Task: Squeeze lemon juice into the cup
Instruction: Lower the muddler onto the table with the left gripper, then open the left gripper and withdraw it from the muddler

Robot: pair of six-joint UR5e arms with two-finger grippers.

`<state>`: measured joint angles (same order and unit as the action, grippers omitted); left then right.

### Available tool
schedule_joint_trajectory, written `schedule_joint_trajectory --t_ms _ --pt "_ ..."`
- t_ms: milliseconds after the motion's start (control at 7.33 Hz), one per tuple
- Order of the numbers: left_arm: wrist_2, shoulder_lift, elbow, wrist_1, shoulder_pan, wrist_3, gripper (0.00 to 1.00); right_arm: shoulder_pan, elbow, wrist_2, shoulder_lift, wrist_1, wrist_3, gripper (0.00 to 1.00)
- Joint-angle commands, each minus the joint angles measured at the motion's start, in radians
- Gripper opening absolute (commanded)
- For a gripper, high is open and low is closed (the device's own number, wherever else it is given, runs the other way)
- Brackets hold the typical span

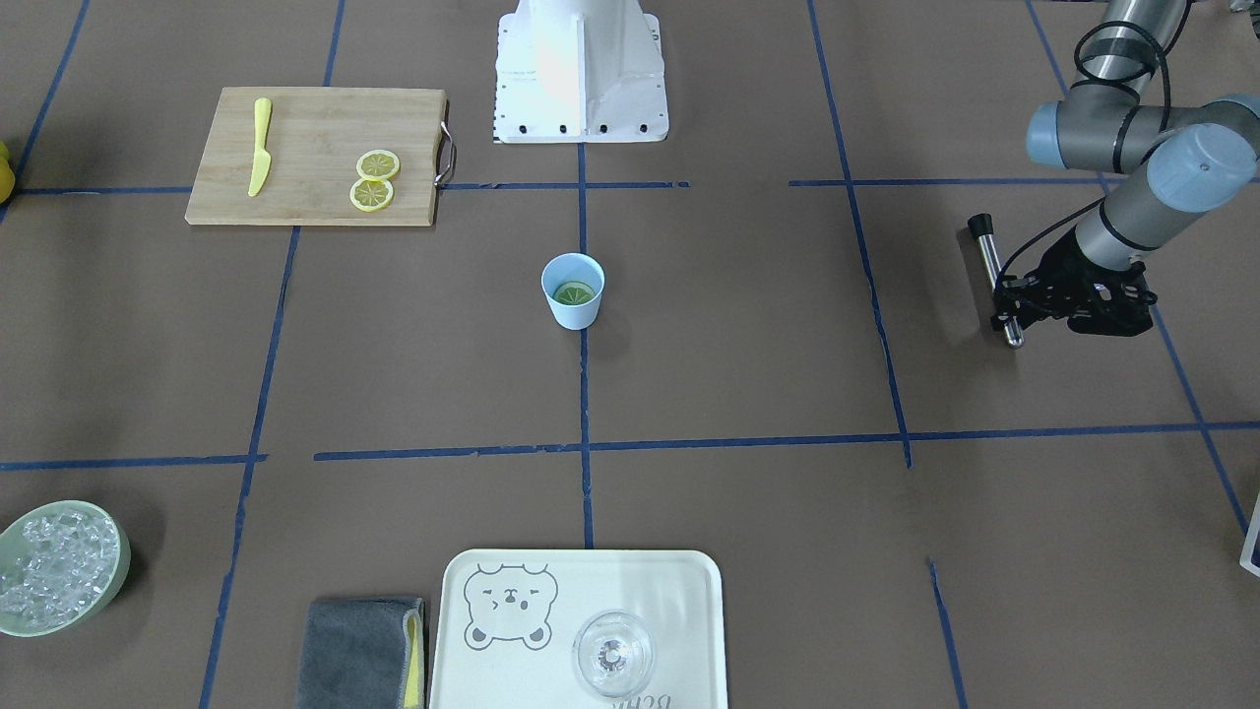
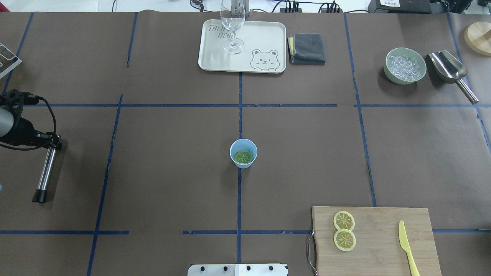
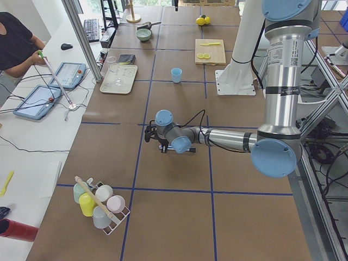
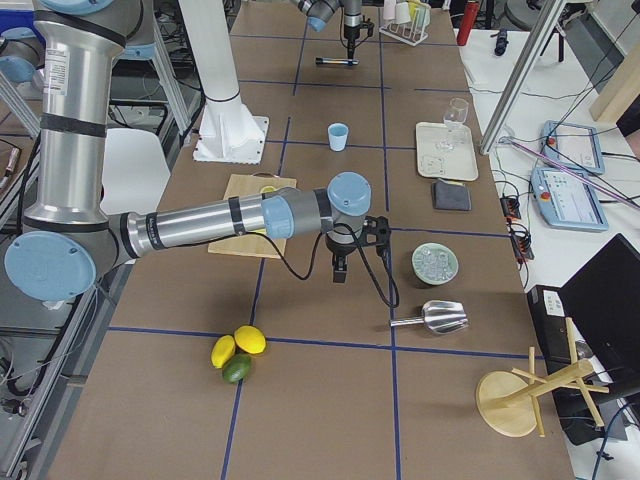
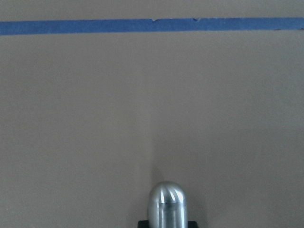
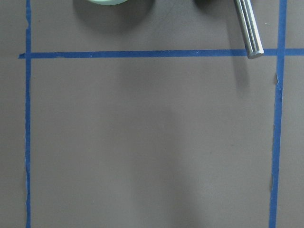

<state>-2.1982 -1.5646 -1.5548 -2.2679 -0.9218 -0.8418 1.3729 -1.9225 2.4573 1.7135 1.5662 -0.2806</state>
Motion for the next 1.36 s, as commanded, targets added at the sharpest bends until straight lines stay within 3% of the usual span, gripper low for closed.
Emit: schedule_joint_trajectory --t_ms 0,136,409,545,818,1091,1227 --pt "0.002 0.000 -0.005 0.001 0.000 0.003 0.75 0.000 -0.001 0.000 0.000 0.000 0.000 1.00" --pt "0.009 0.001 -0.014 -0.002 -0.017 0.007 0.89 0.000 -0.003 0.000 0.000 0.000 0.003 1.00" --pt "0.009 0.012 -0.086 0.002 -0.110 0.114 0.89 0.030 -0.007 -0.012 -0.015 0.000 0.012 1.00" --pt "0.009 0.015 -0.099 0.002 -0.148 0.153 1.00 0.061 -0.004 -0.018 -0.015 0.006 0.026 1.00" --pt "0.002 0.093 -0.119 0.013 -0.277 0.385 1.00 0.126 0.040 -0.070 -0.012 0.012 0.136 1.00" --pt "-0.018 0.100 -0.134 0.211 -0.444 0.685 1.00 0.137 0.135 -0.078 -0.021 0.015 0.239 1.00" --pt "-0.079 0.072 -0.133 0.402 -0.554 0.828 1.00 0.132 0.143 -0.081 -0.023 0.058 0.248 1.00"
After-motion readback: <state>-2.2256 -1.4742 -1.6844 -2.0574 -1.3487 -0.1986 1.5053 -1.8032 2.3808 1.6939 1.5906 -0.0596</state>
